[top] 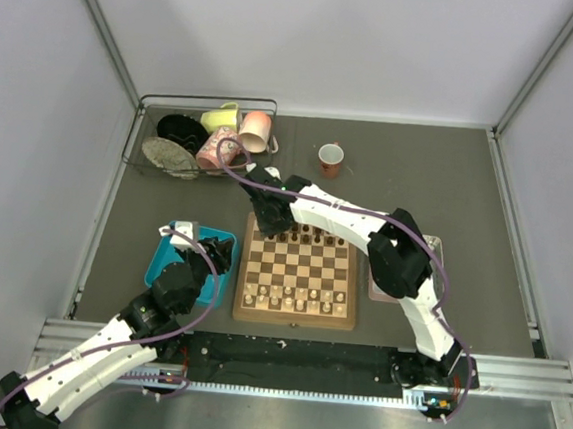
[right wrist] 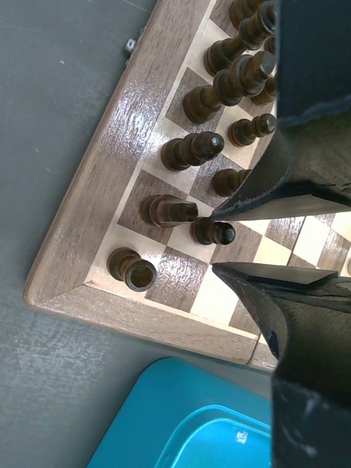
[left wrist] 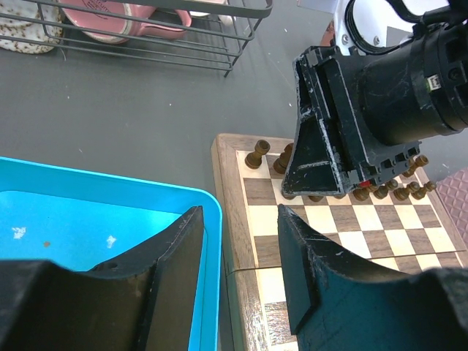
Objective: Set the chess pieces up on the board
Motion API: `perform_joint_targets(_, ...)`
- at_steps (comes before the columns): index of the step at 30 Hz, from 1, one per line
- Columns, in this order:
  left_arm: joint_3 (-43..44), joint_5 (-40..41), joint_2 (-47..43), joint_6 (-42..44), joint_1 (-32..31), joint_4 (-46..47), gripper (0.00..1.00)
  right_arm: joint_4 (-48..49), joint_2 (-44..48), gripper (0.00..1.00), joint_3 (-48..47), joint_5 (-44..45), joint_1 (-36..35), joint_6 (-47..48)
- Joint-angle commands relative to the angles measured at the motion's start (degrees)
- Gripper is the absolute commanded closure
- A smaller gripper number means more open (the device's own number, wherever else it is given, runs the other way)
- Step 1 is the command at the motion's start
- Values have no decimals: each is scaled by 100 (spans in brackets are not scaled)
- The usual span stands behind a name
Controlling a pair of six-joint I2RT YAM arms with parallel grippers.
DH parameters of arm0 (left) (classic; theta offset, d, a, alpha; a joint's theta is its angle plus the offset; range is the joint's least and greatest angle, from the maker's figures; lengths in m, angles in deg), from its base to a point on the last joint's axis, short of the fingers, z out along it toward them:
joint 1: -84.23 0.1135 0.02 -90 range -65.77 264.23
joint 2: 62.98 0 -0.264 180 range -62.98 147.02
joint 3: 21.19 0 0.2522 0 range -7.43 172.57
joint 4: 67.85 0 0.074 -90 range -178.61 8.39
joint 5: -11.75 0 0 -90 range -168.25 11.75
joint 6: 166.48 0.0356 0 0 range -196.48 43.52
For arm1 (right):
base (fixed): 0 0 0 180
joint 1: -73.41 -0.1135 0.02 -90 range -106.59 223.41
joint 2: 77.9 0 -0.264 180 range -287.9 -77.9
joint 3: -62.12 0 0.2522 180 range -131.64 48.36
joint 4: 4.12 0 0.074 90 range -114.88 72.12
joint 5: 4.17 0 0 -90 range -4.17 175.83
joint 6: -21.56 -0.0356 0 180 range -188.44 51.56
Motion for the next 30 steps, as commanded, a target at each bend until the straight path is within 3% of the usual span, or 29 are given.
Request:
perform_joint_targets(1, -24, 66, -56, -31, 7, 110, 50, 78, 735, 71, -116, -86, -59, -4)
perform_joint_targets(7, -24, 48, -65, -31, 15, 110, 50, 104, 2095, 70, 815, 151, -50, -57)
perform_joint_targets(11, -24, 48, -74, -31, 15, 101, 50, 270, 3405, 68, 2436, 931, 239, -451)
perform_joint_targets(16, -32, -13, -65, -14, 15, 136, 50, 798, 5398, 68, 4994, 592, 1992, -708)
perform_joint_targets(18, -32, -31, -39, 4, 15, 145, 50, 807, 5780, 67, 5411, 530, 2575, -515)
perform_joint_targets(19, -32, -31, -39, -5, 7, 153, 50, 816, 5903, 67, 5692, 399, 3126, -418)
perform_joint_targets(23, -24, -48, -4, 4, 15, 171, 50, 790, 6142, 67, 6133, 161, 4165, -23)
perform_joint_targets(30, -24, -57, -4, 4, 15, 162, 50, 1149, 5713, 67, 6424, -33, 4827, 338)
